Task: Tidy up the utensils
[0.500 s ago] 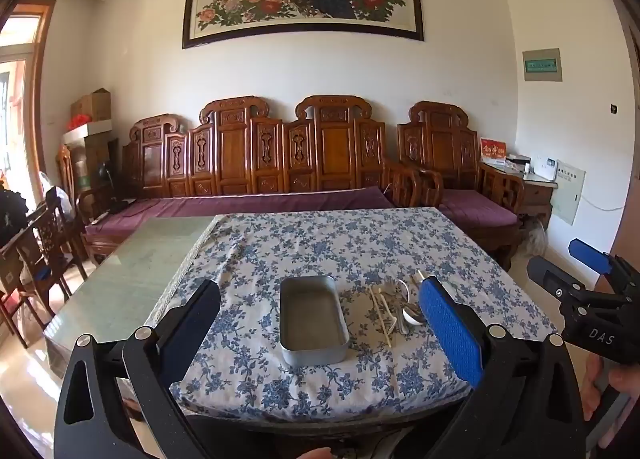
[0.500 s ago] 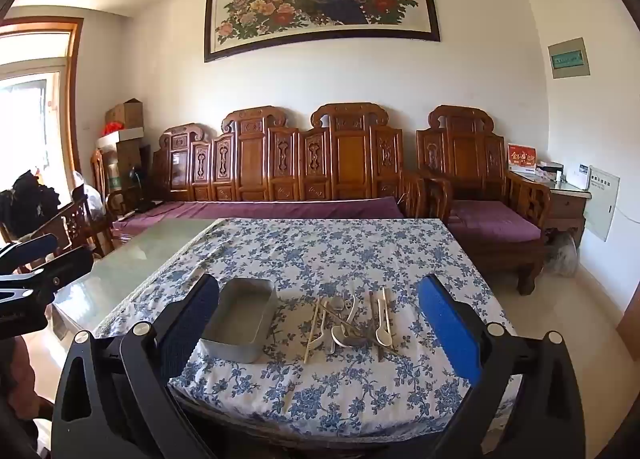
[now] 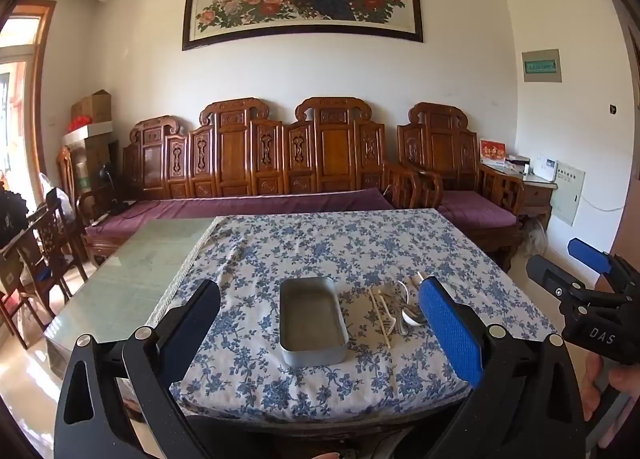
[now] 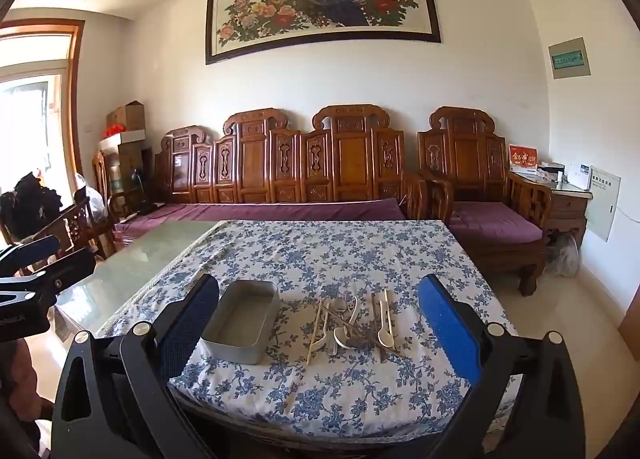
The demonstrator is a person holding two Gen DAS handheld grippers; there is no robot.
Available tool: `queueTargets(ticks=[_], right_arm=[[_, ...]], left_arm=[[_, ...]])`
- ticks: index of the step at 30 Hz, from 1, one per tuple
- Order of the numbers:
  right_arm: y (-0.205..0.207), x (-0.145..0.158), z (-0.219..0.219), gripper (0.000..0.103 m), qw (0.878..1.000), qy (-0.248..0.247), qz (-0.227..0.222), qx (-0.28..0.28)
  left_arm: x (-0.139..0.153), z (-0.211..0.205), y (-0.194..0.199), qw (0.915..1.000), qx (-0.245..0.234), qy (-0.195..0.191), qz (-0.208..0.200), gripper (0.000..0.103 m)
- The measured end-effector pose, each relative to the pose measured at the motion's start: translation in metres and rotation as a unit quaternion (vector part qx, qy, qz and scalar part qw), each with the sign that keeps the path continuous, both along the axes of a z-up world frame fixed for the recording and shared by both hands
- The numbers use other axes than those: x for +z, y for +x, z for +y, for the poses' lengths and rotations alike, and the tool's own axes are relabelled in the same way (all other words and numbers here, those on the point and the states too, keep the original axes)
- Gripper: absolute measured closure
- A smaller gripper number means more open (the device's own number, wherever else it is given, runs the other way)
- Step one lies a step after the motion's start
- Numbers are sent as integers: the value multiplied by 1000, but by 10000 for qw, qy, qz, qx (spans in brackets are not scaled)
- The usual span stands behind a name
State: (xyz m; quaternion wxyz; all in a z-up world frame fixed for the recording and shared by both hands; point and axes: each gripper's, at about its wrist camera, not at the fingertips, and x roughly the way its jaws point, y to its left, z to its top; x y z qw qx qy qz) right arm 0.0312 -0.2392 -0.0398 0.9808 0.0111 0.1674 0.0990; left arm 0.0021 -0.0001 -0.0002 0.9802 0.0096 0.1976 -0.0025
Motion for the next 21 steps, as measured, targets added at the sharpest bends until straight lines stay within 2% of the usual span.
queueTargets(ticks=[4,21], right_arm=[[0,1,1,2,10000,7,-7,3],[-4,10,-1,2,10000,15,-36,31]], left_arm=[[6,-1,-1,10000,-7,-2,7,6],[1,2,-1,10000,-25,-23,-27,7]])
